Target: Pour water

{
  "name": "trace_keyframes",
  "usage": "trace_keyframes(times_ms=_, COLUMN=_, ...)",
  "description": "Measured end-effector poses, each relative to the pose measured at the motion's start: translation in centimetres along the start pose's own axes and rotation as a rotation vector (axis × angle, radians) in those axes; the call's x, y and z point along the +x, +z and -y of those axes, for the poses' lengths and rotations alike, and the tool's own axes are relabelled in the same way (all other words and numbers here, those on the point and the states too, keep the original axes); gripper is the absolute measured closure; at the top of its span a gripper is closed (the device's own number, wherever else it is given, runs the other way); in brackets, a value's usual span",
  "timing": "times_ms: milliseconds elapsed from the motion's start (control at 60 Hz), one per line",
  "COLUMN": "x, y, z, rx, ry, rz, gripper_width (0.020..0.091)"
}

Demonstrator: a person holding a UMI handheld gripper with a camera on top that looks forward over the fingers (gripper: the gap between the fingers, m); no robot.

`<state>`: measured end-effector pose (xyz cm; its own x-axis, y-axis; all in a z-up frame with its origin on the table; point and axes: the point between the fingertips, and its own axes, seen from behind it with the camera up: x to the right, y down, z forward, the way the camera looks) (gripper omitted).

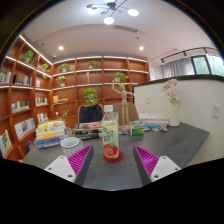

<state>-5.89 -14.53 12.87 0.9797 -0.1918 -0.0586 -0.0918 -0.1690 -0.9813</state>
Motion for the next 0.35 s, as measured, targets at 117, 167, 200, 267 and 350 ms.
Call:
trace_keyframes(times_ms=117, x=-0.5, y=-2.0, z=0.2, rx=0.0, ry=-0.031, rz=0.022, gripper_width=0.0298)
trace_keyframes(times_ms=167, x=-0.6, y=-2.7, z=0.3, rx=0.004, ry=-0.039, rz=0.027, gripper_width=0.0298)
trace_keyframes(times_ms=200, x=-0.8, y=-3.1, z=0.3, rx=0.005, ry=-0.049, rz=0.031, gripper_width=0.0297)
trace_keyframes(times_ms=267, x=-1.0, y=-3.7, z=0.4, rx=0.011, ry=-0.075, rz=0.041, gripper_width=0.0298)
trace_keyframes(times_ms=350, x=-1.0, y=-4.3, z=0.4, rx=0.004, ry=-0.095, rz=0.045, gripper_width=0.0292)
